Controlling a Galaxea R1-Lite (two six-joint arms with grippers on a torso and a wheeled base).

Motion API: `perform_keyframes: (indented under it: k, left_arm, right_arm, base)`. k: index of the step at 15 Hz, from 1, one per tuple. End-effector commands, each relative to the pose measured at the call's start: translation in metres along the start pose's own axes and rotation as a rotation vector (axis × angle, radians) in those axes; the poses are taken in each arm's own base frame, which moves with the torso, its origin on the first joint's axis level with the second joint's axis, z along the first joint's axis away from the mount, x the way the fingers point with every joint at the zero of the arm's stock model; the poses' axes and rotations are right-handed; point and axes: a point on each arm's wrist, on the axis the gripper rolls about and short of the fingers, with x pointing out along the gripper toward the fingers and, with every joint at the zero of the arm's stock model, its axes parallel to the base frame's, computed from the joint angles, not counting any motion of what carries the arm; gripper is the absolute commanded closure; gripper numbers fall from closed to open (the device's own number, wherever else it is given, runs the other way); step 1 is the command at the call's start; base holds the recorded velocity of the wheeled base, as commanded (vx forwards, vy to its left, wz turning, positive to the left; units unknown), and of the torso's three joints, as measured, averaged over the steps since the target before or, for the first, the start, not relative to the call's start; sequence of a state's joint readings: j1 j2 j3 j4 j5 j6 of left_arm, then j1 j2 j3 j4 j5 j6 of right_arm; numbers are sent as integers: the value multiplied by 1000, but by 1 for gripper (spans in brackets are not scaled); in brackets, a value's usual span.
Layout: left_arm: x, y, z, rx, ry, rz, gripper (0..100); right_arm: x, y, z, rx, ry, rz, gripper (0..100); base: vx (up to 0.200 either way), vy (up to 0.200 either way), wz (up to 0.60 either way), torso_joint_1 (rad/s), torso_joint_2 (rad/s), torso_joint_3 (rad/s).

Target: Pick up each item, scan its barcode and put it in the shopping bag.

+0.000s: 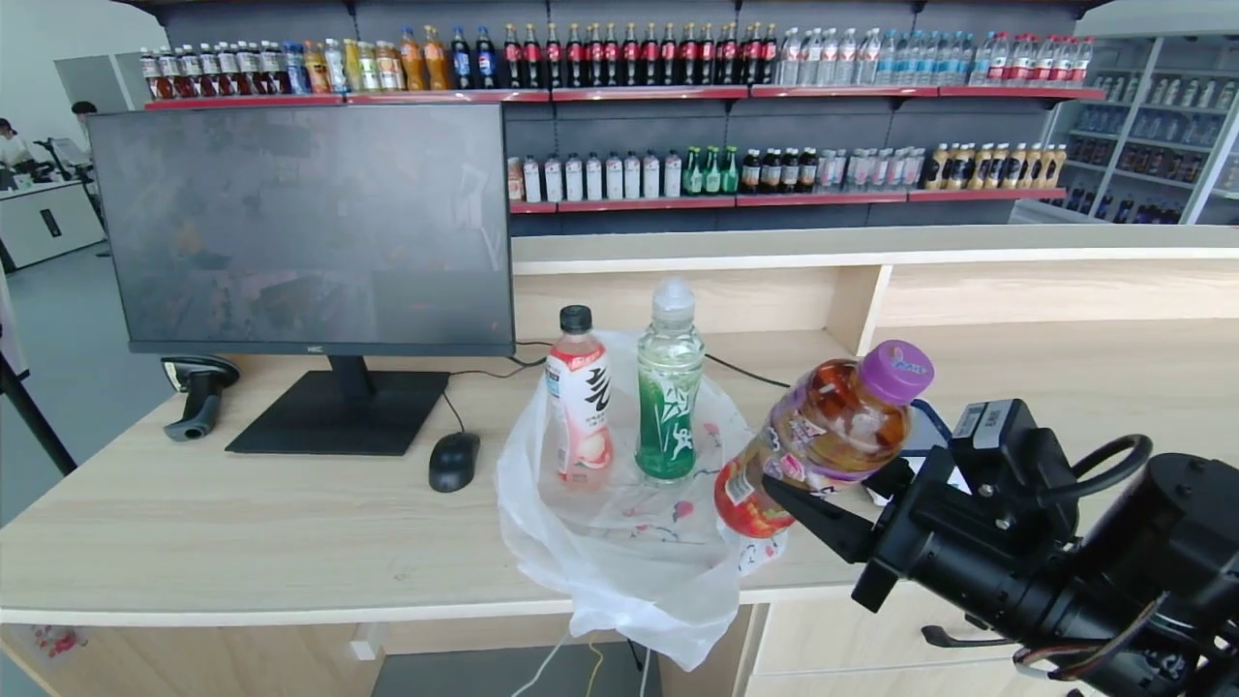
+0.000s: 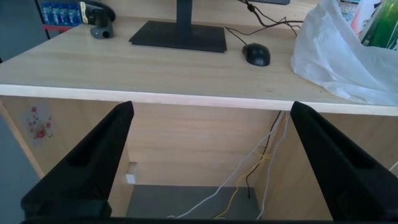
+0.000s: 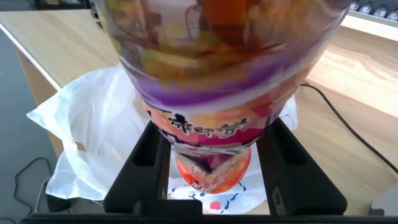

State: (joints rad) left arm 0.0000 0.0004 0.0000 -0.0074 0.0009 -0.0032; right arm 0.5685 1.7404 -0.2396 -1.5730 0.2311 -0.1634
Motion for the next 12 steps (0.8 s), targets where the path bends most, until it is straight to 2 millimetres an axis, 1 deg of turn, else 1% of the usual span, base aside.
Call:
perform_keyframes:
  k: [1,3,5,6,10,12]
  left_arm:
    - [0,0,0,-1,-1,1,0]
    - [0,0,0,-1,-1,1,0]
    - [0,0,0,-1,-1,1,0]
    - [0,0,0,-1,-1,1,0]
    - [0,0,0,-1,-1,1,0]
    - [0,0,0,0,-1,1,0]
  right_arm:
    - [14,2,-9,10,21,20,100]
    - [26,7,-15,36,29,44,100]
    - [30,9,-22,55,54,54,100]
    - [38,8,-25,63,52,53,100]
    - [58,7,-36,68,55,58,100]
    - [62,7,-40,70,63,56,100]
  base:
    - [0,0,0,0,0,0]
    - [0,0,0,0,0,0]
    - [0,0,0,0,0,0]
    - [0,0,0,0,0,0]
    - [0,0,0,0,0,0]
    - [0,0,0,0,0,0]
